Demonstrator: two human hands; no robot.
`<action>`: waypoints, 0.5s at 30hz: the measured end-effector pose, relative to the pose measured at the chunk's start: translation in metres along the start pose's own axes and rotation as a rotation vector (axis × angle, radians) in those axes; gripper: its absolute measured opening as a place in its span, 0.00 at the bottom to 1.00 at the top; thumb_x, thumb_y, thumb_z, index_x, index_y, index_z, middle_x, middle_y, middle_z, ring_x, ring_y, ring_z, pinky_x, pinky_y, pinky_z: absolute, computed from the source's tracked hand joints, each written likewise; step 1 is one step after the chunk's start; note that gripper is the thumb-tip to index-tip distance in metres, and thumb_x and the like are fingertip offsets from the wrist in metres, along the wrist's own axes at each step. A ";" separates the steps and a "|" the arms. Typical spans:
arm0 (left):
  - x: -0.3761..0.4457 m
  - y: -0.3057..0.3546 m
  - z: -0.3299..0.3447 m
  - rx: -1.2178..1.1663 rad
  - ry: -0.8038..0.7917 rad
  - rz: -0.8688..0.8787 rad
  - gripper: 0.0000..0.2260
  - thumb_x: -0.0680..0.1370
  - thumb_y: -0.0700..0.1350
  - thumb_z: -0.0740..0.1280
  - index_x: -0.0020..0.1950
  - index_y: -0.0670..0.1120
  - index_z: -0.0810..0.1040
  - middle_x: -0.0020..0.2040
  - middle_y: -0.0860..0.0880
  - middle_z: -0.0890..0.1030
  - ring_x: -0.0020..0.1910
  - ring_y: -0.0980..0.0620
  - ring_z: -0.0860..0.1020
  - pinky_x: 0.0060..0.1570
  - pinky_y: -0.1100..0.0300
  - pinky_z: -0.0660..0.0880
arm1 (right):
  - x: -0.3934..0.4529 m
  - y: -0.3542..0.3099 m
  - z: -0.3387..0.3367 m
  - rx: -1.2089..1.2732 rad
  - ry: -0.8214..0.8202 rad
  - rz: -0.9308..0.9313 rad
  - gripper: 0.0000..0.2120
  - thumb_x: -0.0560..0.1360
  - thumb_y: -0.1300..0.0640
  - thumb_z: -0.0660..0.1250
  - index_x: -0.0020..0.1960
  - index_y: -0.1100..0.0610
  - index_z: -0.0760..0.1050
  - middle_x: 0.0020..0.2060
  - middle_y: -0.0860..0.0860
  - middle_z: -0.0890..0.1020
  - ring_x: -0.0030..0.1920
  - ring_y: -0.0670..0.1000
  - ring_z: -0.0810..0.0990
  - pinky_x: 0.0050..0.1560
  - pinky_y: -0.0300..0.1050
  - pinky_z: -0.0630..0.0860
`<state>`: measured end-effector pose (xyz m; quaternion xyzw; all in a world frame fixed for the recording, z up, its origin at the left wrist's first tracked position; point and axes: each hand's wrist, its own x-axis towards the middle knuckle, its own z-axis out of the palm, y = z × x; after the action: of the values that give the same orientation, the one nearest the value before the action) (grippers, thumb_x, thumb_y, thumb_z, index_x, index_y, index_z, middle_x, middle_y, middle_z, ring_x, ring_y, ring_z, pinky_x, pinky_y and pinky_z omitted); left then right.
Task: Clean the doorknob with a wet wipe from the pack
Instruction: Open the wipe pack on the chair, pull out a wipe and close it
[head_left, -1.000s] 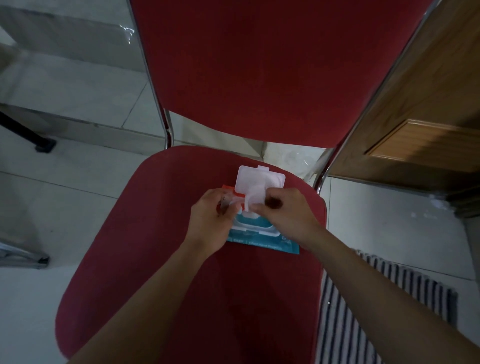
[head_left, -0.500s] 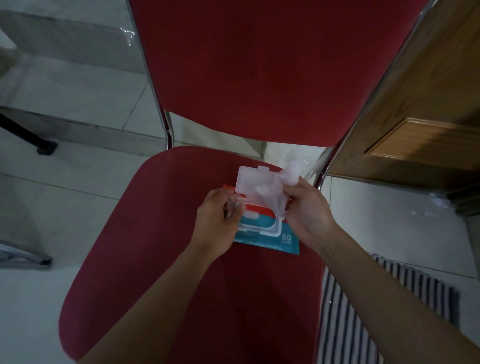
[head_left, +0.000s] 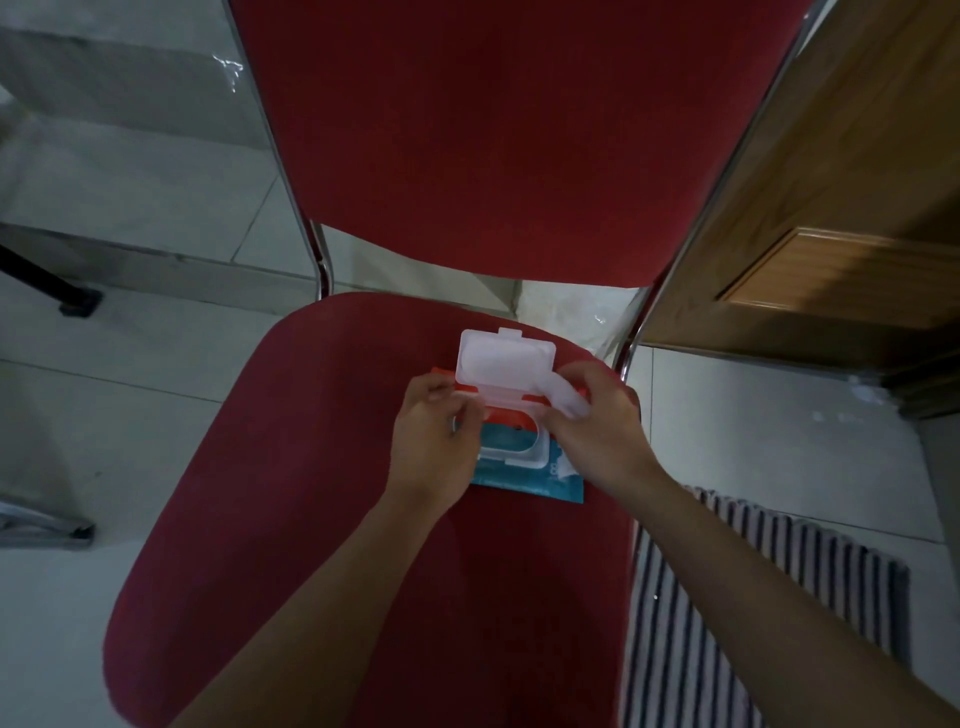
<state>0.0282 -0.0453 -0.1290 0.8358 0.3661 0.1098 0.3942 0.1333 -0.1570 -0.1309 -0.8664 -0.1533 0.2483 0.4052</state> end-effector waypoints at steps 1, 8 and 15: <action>0.000 -0.001 0.003 0.039 0.011 0.000 0.06 0.74 0.42 0.67 0.44 0.42 0.82 0.60 0.47 0.73 0.52 0.61 0.69 0.44 0.83 0.60 | 0.000 -0.002 0.001 -0.034 -0.006 -0.056 0.14 0.70 0.56 0.70 0.55 0.54 0.74 0.44 0.46 0.77 0.39 0.42 0.75 0.32 0.27 0.70; -0.005 0.001 0.010 0.115 0.059 -0.027 0.21 0.65 0.47 0.75 0.51 0.43 0.70 0.55 0.48 0.72 0.54 0.53 0.71 0.42 0.64 0.67 | -0.005 -0.004 -0.002 0.084 0.066 -0.355 0.14 0.69 0.66 0.62 0.53 0.57 0.78 0.49 0.50 0.79 0.51 0.49 0.78 0.52 0.43 0.77; -0.014 -0.011 -0.003 -0.002 -0.135 0.129 0.39 0.61 0.46 0.78 0.65 0.43 0.59 0.58 0.50 0.65 0.57 0.53 0.68 0.49 0.69 0.68 | -0.028 0.010 -0.003 -0.057 -0.144 -0.591 0.22 0.63 0.62 0.51 0.49 0.61 0.80 0.48 0.54 0.81 0.49 0.47 0.78 0.50 0.36 0.76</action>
<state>0.0116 -0.0486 -0.1335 0.8626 0.2841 0.0787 0.4112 0.1125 -0.1785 -0.1286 -0.7755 -0.4340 0.1759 0.4235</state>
